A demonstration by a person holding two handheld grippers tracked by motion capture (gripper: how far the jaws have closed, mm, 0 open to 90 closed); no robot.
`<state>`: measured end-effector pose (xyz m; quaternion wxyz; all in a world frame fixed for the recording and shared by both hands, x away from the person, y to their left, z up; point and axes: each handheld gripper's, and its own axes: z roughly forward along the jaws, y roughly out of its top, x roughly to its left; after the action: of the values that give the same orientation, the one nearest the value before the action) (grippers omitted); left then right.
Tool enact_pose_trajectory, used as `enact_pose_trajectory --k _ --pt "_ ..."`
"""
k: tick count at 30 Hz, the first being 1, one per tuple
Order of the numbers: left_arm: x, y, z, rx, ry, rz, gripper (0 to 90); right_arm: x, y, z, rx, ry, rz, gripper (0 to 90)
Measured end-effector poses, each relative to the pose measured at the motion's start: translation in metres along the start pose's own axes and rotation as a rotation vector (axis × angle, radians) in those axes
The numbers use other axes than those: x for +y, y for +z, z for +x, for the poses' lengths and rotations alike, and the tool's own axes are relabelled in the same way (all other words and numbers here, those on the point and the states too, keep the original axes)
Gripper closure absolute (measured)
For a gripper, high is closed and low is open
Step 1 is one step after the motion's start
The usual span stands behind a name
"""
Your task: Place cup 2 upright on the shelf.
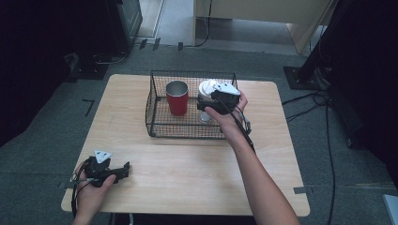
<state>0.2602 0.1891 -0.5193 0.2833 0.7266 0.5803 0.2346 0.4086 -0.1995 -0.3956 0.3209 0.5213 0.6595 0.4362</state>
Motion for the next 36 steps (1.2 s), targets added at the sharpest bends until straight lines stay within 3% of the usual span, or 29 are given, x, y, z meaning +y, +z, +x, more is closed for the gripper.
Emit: enact_pose_trajectory --k 8,18,25,30,36 --pt "0.000 0.000 0.000 0.000 0.000 0.001 0.0 0.002 -0.010 -0.002 0.014 -0.009 -0.030 1.8" --pt "0.000 0.000 0.000 0.000 0.001 0.000 0.0 0.006 -0.041 -0.006 0.098 -0.009 -0.172 1.0" --pt "0.000 0.000 0.000 0.000 -0.001 -0.001 0.0 0.006 -0.065 -0.013 0.128 -0.023 -0.271 0.9" --pt "0.000 0.000 0.000 0.000 -0.001 -0.002 0.0 0.001 -0.080 -0.019 0.144 -0.039 -0.312 0.9" --pt "0.000 0.000 0.000 0.000 0.000 0.000 0.0 -0.011 -0.096 -0.032 0.165 -0.024 -0.334 0.9"
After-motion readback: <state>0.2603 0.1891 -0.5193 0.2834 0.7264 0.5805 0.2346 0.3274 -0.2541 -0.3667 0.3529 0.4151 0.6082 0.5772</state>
